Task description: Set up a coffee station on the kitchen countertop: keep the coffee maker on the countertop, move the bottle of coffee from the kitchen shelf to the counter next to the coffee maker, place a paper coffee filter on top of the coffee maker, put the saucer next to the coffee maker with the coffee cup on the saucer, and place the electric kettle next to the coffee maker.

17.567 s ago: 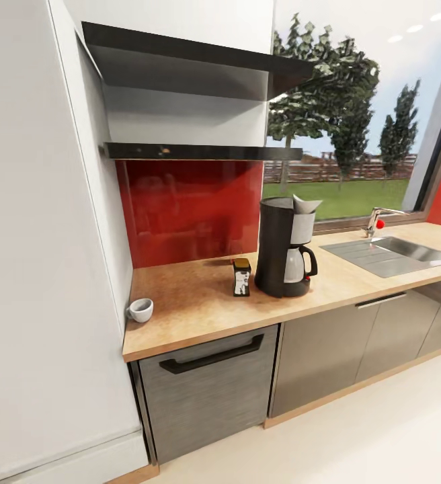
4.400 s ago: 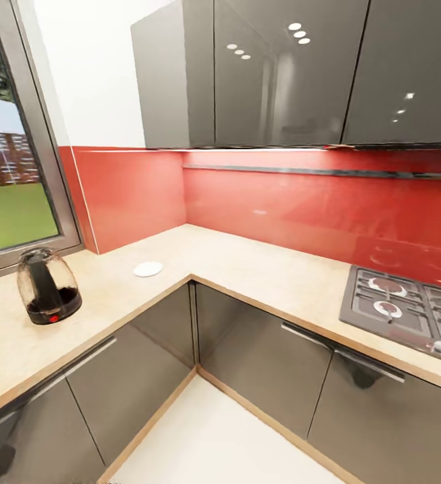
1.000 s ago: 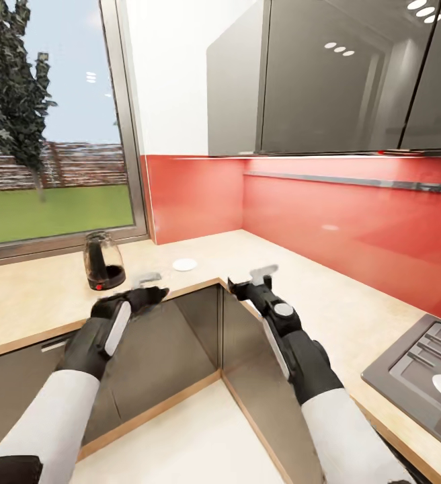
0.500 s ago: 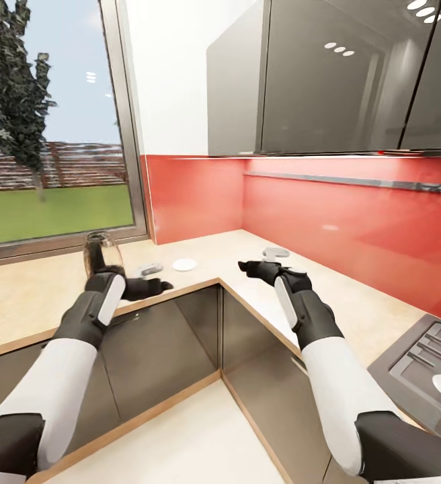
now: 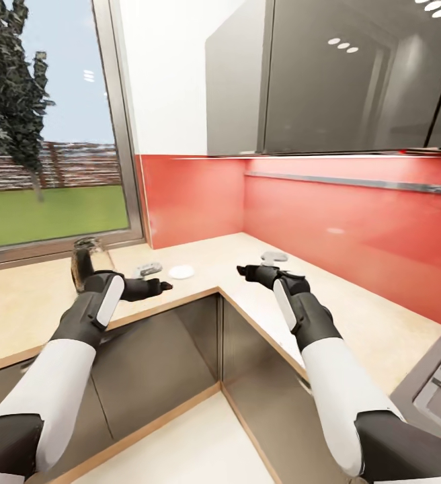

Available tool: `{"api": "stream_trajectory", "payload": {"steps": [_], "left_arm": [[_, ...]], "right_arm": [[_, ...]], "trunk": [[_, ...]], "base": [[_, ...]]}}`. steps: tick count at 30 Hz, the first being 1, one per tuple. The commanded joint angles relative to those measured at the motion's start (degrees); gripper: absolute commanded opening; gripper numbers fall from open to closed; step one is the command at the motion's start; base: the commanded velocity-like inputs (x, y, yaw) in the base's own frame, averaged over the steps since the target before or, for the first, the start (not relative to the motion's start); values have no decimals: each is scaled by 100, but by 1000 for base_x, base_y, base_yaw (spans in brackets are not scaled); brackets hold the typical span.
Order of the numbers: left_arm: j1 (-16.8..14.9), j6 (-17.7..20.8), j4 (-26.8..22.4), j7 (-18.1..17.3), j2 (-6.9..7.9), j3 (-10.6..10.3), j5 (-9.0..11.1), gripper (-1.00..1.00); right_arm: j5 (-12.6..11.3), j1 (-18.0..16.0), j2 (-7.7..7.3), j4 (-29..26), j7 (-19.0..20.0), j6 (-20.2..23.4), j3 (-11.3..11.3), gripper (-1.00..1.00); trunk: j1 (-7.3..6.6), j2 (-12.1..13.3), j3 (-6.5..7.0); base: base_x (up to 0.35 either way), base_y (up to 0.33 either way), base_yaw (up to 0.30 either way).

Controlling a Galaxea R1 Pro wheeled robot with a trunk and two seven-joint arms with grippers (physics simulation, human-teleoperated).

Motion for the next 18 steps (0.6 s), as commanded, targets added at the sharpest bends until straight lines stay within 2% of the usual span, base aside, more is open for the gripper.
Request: {"api": "stream_trajectory", "payload": {"steps": [1, 14, 18], "left_arm": [[-5, 22, 7, -46, -5, 12, -38, 100], [-5, 18, 50, -45, 7, 12, -41, 100], [-5, 18, 65, -42, 7, 12, -51, 100]], "right_arm": [[-35, -1, 3, 24, 5, 30, -11, 100], [-41, 4, 3, 517, 9, 30, 18, 100], [-50, 5, 3, 819, 14, 22, 30, 100]], "trunk": [[4, -4, -8], [4, -4, -8], [4, -4, -8]], "base": [[337, -57, 0], [338, -60, 0], [322, -4, 0]]}}
